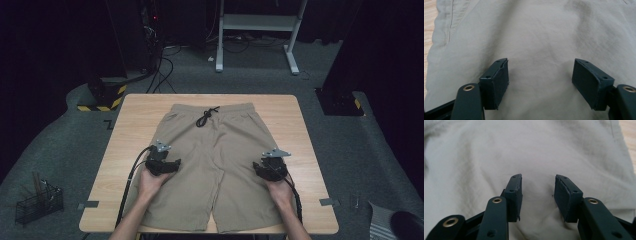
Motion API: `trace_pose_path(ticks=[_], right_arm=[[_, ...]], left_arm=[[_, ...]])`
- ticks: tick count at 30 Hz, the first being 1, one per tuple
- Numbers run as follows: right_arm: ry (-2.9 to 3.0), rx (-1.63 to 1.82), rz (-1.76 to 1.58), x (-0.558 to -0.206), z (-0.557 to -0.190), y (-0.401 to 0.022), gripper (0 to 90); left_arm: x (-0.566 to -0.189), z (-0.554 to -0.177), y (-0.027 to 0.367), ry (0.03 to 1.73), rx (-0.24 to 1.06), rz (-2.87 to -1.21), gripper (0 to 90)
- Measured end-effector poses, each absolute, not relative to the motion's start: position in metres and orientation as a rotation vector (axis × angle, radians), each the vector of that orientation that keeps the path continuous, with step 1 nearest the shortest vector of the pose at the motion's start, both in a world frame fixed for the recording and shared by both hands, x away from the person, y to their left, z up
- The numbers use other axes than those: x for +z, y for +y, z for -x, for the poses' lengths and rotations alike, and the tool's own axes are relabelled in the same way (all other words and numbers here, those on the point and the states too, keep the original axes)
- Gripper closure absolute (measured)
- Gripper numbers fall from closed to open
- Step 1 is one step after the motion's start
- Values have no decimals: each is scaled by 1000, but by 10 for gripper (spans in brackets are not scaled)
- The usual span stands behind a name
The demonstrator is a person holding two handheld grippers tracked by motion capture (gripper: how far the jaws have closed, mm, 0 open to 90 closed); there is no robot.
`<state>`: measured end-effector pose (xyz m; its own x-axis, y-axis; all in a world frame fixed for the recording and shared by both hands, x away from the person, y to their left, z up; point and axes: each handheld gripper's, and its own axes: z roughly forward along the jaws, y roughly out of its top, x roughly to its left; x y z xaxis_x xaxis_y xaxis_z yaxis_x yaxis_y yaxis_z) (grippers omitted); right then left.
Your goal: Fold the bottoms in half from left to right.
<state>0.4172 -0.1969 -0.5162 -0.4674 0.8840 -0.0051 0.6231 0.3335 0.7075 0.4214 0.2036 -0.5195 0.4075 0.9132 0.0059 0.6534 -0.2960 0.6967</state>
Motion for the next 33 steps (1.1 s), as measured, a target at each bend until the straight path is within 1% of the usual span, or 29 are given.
trace_pose_path(ticks=[6, 13, 19, 23, 33], right_arm=[[2209, 900, -1316, -518, -412, -196, 564], [2204, 915, -1310, -519, -397, -196, 559], [2203, 920, -1302, -519, -383, -196, 557], [2204, 929, -1292, -520, -367, -198, 556], [2213, 936, -1276, -520, -340, -198, 556]], left_arm=[[-522, -412, 204, 1323, 563, -2022, 294], [-524, -399, 203, 1313, 569, -2012, 282], [-526, -379, 201, 1292, 573, -2000, 273], [-527, -365, 201, 1281, 580, -1991, 270], [-527, -329, 196, 1286, 578, -1986, 268]])
